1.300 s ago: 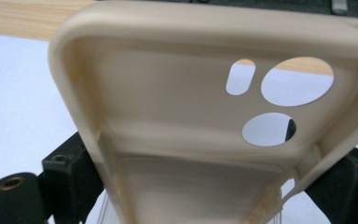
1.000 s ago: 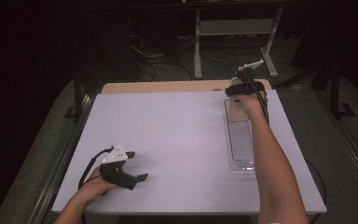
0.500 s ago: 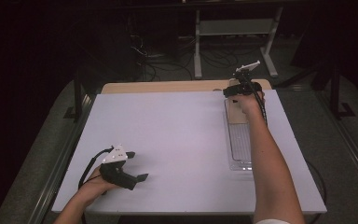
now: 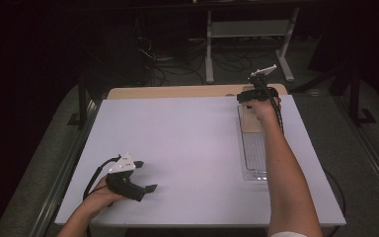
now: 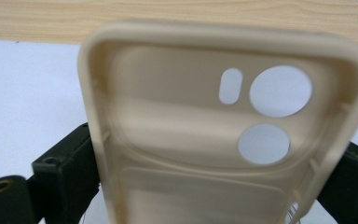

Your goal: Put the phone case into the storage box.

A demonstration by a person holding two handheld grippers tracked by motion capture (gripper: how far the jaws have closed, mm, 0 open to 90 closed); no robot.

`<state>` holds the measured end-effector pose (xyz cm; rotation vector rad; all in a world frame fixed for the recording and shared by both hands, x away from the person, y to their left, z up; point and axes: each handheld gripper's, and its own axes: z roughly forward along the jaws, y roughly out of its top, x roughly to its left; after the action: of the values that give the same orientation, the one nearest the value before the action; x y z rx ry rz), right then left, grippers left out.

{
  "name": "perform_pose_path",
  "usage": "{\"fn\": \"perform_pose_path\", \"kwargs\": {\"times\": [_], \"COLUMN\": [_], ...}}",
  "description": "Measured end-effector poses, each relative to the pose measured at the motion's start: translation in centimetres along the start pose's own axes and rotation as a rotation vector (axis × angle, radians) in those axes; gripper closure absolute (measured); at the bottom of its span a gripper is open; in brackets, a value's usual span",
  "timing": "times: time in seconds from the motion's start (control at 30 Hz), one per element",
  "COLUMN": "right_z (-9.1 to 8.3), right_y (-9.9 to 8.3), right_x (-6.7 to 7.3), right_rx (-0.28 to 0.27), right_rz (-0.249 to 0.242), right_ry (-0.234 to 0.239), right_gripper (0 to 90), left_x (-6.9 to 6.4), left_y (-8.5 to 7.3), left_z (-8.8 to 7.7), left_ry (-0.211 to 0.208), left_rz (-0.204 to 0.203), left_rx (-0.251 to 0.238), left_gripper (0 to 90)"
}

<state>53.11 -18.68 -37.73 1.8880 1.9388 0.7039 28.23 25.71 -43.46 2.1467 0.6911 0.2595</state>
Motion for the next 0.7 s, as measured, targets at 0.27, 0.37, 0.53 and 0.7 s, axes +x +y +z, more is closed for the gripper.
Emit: {"fn": "perform_pose_path", "kwargs": {"times": [0.27, 0.37, 0.53, 0.7], "right_z": [-0.2, -0.5, -1.3, -2.5], "right_y": [0.0, 0.1, 0.2, 0.2], "right_x": [-0.3, -0.5, -0.9, -1.2], "right_rx": [0.001, -0.012, -0.040, -0.049], "right_rz": [0.001, -0.007, -0.006, -0.020], "right_ry": [0.011, 0.021, 0.043, 0.051], "right_gripper": [3.7, 2.9, 1.0, 0.1], "left_x": [0.0, 0.1, 0.2, 0.3], "left_y": [0.0, 0.0, 0.0, 0.0], "left_z": [0.0, 0.1, 0.0, 0.0], "left_ry": [0.001, 0.003, 0.006, 0.010], "left_rz": [-0.007, -0.007, 0.001, -0.007], "left_rx": [0.003, 0.003, 0.007, 0.008], "left_gripper": [2.0, 2.0, 2.0, 2.0]}}
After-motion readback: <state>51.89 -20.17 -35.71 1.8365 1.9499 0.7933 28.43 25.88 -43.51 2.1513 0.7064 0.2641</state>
